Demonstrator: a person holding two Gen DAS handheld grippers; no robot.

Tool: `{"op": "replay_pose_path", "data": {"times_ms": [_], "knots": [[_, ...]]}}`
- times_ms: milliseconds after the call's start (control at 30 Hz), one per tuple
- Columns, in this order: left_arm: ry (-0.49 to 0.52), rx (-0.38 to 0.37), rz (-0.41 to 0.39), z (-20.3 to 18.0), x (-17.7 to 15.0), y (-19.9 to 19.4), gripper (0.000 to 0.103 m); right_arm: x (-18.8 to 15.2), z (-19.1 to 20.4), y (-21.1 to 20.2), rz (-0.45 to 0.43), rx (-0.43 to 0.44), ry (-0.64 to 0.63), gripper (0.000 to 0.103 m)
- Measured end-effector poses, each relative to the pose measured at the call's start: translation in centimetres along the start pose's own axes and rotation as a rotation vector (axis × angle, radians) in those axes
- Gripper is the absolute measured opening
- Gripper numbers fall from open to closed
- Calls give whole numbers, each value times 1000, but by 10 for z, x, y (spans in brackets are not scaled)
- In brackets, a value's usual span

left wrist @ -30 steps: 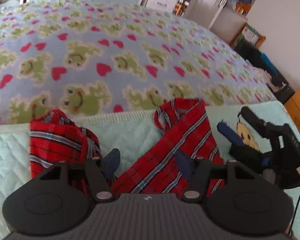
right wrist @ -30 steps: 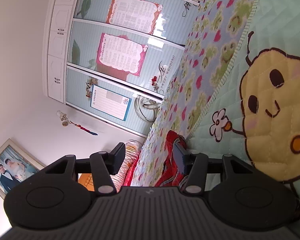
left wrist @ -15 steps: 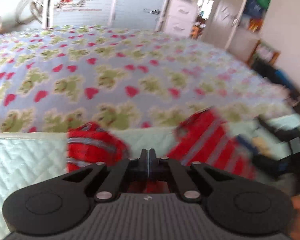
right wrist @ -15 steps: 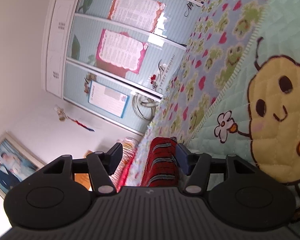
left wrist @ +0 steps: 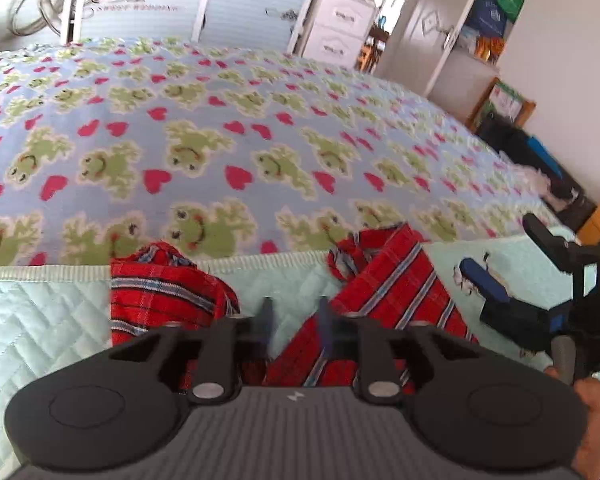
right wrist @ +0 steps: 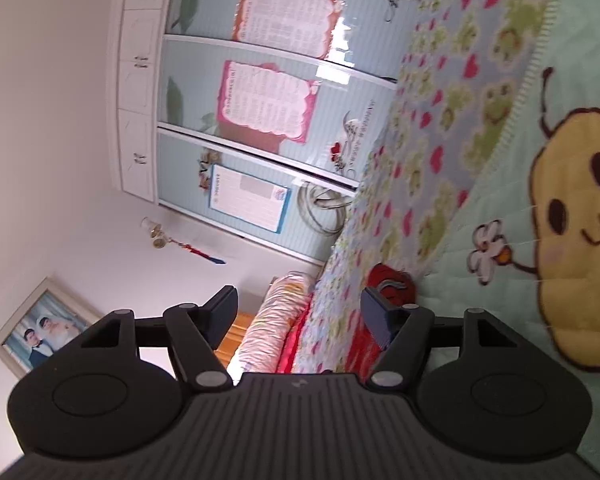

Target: Fold clothes

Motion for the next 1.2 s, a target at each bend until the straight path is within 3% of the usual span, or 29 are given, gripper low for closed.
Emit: {"op": "replay_pose_path", "data": {"times_ms": [67, 133, 300, 367, 433, 633, 700, 733, 767, 800, 833, 1000, 1067, 1200], "knots": [[38, -8, 45, -5, -2, 6, 34, 0, -3, 2, 2, -20, 2, 69], [65, -22, 59, -10, -3, 6, 1, -3, -4, 7, 20, -25, 1, 69], [136, 73, -45, -21, -4, -24, 1, -9, 1, 13, 61, -21, -21, 69], [179, 143, -32, -23, -6, -22, 1, -9, 4, 13, 74, -4, -32, 69], [178, 143, 2, -21, -9, -12, 1, -10, 7, 12, 89, 24, -40, 69], [176, 167, 3, -18, -11, 5, 1, -16, 28, 18, 182, 119, -98, 69], [189, 177, 9, -19, -13, 7, 1, -22, 22, 29, 266, 43, -107, 69], [196, 182, 13, -20, -14, 9, 1, -26, 13, 38, 321, -47, -115, 69], [204, 187, 16, -21, -14, 10, 1, -30, 6, 43, 333, -164, -141, 28], [214, 194, 20, -22, -15, 11, 1, -32, 4, 44, 298, -290, -186, 0], [227, 201, 23, -24, -15, 11, 1, -33, 3, 45, 290, -338, -196, 0], [213, 239, 3, -30, -8, -1, 5, -33, 2, 41, 290, -328, -196, 0], [176, 262, -63, -36, -2, -18, 4, -32, 2, 43, 286, -330, -199, 0], [174, 131, -217, -69, 19, -46, 6, -34, 1, 44, 270, -330, -204, 0]]}}
Point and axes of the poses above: each gripper's, at about its wrist camera, not at the fingertips, and y roughly the way its jaws point, z to its left, x to its top, the point moved 1 cm from there along y, roughly the way its jaws point, and after that the axes turned 6 degrees about y, right-handed, at the moved point
